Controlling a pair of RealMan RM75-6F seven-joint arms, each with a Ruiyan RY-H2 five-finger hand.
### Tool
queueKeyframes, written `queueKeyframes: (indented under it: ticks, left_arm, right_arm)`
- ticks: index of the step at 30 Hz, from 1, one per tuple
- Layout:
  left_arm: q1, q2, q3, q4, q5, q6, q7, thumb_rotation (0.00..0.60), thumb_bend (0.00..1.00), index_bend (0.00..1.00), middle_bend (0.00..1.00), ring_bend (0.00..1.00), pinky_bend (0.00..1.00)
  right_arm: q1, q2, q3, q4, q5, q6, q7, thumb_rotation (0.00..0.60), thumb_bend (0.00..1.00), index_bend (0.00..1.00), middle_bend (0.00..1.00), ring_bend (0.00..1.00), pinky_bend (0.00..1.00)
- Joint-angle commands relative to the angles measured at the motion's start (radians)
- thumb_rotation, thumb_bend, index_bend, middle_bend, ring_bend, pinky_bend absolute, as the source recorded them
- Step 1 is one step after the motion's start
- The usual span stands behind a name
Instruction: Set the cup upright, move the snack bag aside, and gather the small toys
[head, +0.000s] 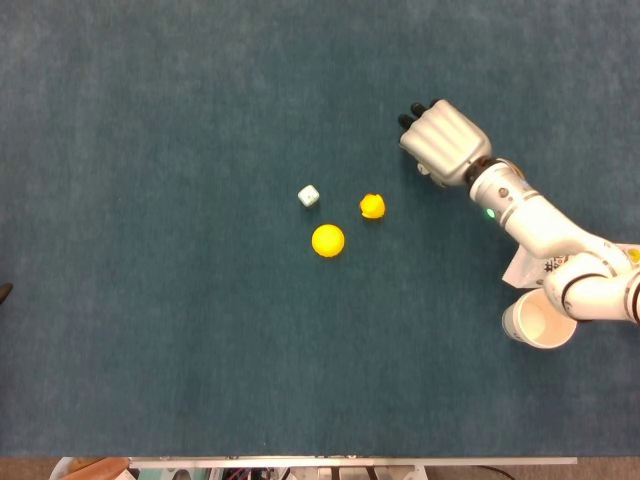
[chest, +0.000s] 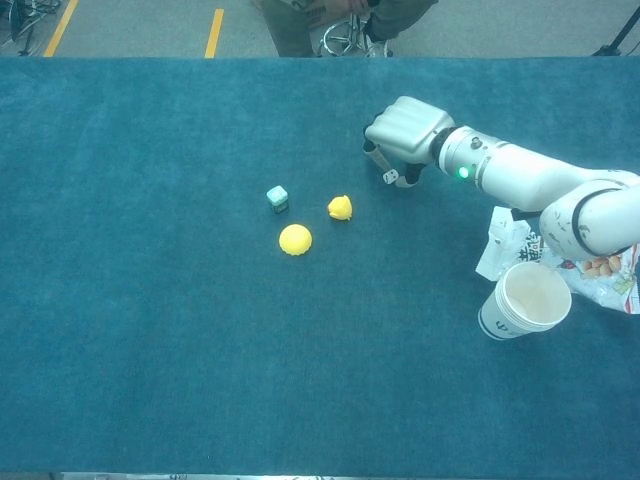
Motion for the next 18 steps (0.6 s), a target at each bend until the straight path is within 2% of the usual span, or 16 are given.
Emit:
queueKeyframes:
  ticks: [1, 18]
  left_arm:
    - [0.000, 0.000, 0.000, 0.001, -0.001, -0.001, -0.001, 0.600, 0.10, 0.43, 0.38, 0.33, 0.47]
    - [0.001, 0.004, -0.003, -0.005, 0.000, 0.004, 0.000, 0.600, 0.10, 0.43, 0.38, 0.33, 0.47]
  right_arm:
    - [-0.002, 0.006, 0.003, -0.012, -0.006, 0.008, 0.007, 0.600, 0.21, 0.62, 0.31, 0.25, 0.45]
    - [0.006, 0.059, 0.033, -0.179, -0.083, 0.095, 0.056, 0.600, 0.21, 0.62, 0.31, 0.25, 0.45]
